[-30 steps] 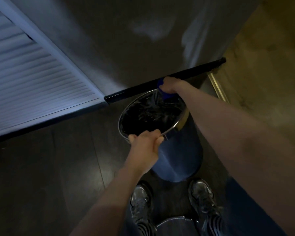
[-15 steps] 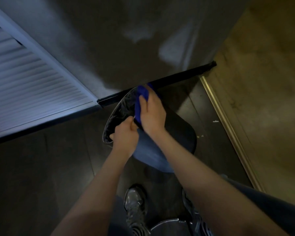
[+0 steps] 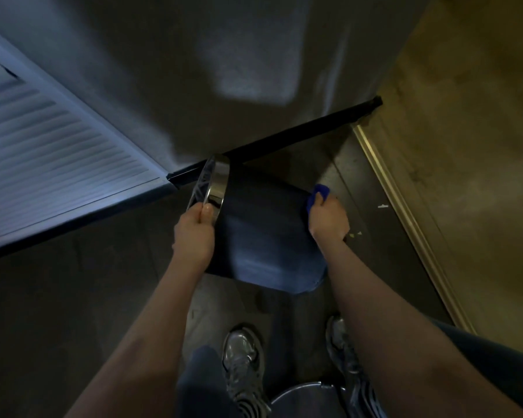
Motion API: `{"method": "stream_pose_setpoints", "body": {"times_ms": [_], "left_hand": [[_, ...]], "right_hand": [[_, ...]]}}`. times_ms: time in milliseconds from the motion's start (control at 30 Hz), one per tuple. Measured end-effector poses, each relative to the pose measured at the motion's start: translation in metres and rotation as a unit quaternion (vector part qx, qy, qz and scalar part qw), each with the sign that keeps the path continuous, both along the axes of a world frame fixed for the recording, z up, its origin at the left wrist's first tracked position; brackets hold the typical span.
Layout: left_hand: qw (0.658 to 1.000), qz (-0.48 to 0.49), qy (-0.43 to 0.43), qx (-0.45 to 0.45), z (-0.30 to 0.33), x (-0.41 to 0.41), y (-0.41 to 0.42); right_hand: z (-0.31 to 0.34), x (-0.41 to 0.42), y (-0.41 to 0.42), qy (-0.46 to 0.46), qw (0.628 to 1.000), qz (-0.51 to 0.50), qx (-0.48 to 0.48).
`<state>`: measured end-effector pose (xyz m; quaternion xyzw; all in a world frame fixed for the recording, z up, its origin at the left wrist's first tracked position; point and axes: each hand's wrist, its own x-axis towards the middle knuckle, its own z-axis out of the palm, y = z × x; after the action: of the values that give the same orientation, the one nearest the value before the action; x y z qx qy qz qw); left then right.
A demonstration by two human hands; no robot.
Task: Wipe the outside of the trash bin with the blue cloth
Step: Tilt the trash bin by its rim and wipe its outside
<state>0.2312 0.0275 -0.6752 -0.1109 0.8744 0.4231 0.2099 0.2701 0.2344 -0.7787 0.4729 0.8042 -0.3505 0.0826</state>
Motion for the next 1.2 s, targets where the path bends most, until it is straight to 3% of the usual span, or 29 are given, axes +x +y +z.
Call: {"method": "stream_pose_setpoints", "body": {"times_ms": [133, 267, 433, 633, 800, 967, 1067, 1200], "left_hand": [[1.000, 0.000, -0.008, -0.009, 0.002, -0.001, 0.004], [1.000, 0.020, -0.002, 0.010, -0.005, -0.003, -0.001], [0.997, 0.056, 0.003, 0.044, -0.012, 0.000, -0.012], [0.996, 0.039, -0.022, 0.073, -0.004, 0.000, -0.006], [0.992, -0.030, -0.038, 0.113, 0.007, 0.009, -0.008], [0.985, -0.160, -0.065, 0.021, -0.004, 0.027, -0.022], [0.985, -0.170, -0.016, 0.013, -0.009, 0.030, -0.021], [0.993, -0.104, 0.033, 0.053, -0.009, 0.025, 0.001]], "right_hand": [[0.024, -0.022, -0.049, 0.107, 0.992, 0.049, 0.051], [0.050, -0.031, -0.103, 0.263, 0.948, 0.159, 0.078], [0.037, 0.008, -0.099, 0.301, 0.887, 0.338, 0.091], [0.009, 0.033, -0.042, 0.212, 0.959, 0.181, 0.057], [-0.002, 0.032, -0.016, 0.165, 0.978, 0.120, 0.039], [-0.010, 0.028, 0.013, 0.102, 0.994, 0.038, -0.011], [-0.015, 0.027, 0.023, 0.085, 0.995, -0.006, -0.042], [-0.010, 0.015, 0.028, 0.104, 0.992, -0.027, -0.070]]}}
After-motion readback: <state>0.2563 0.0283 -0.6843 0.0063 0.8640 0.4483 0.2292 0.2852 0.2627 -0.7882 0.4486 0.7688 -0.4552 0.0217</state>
